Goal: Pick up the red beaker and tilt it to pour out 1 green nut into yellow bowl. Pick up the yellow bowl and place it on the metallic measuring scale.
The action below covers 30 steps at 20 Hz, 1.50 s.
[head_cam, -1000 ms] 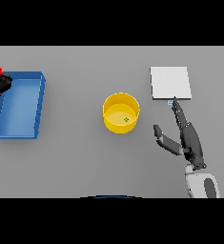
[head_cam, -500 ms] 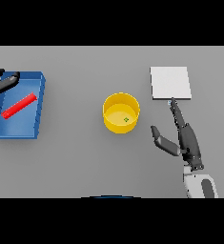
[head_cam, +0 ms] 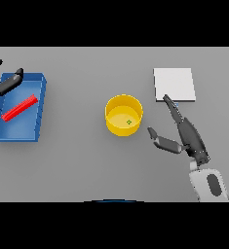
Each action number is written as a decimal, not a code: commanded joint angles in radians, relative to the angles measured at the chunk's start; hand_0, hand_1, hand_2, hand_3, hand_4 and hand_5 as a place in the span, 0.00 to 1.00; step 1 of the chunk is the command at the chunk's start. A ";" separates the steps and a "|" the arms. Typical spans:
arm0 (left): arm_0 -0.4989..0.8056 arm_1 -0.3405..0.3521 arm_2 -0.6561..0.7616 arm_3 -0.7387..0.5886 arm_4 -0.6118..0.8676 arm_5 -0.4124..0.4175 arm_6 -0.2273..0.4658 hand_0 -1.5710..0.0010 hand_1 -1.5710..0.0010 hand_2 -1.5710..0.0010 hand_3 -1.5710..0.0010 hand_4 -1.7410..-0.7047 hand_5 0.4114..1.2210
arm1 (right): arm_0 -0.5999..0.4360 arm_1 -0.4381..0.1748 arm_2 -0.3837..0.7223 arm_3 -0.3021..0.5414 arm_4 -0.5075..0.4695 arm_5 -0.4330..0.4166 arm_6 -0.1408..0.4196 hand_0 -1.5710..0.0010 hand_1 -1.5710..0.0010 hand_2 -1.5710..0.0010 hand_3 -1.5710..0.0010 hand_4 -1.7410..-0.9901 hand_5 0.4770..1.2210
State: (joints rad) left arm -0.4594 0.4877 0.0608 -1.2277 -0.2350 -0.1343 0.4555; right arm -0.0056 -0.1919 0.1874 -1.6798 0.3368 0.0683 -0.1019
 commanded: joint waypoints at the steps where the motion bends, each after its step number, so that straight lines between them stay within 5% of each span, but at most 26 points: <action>1: 0.005 -0.006 -0.001 -0.017 0.004 0.003 0.004 0.99 0.99 0.99 0.99 0.91 0.31 | -0.033 -0.029 0.027 0.008 0.052 0.016 0.026 1.00 1.00 1.00 1.00 0.85 0.25; 6: 0.006 -0.022 -0.008 -0.022 0.005 0.003 0.032 1.00 1.00 1.00 1.00 0.90 0.34 | -0.188 -0.173 0.140 0.057 0.266 0.096 0.024 1.00 1.00 1.00 1.00 0.80 0.20; 12: 0.017 -0.006 0.004 -0.022 0.018 -0.017 0.012 1.00 1.00 1.00 1.00 0.90 0.34 | -0.369 -0.238 0.289 0.169 0.424 0.194 -0.058 1.00 1.00 1.00 1.00 0.77 0.22; 19: 0.024 -0.009 0.002 -0.031 0.020 -0.021 0.019 1.00 1.00 1.00 1.00 0.90 0.35 | -0.504 -0.218 0.401 0.325 0.495 0.273 -0.122 1.00 1.00 1.00 1.00 0.78 0.23; 30: 0.015 0.010 0.008 -0.029 0.018 -0.033 0.014 1.00 1.00 1.00 1.00 0.91 0.36 | -0.659 -0.159 0.498 0.528 0.552 0.376 -0.122 1.00 1.00 1.00 0.99 0.74 0.28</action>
State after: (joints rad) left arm -0.4444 0.4974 0.0688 -1.2567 -0.2169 -0.1670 0.4690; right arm -0.6651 -0.3508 0.6852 -1.1521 0.8886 0.4439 -0.2231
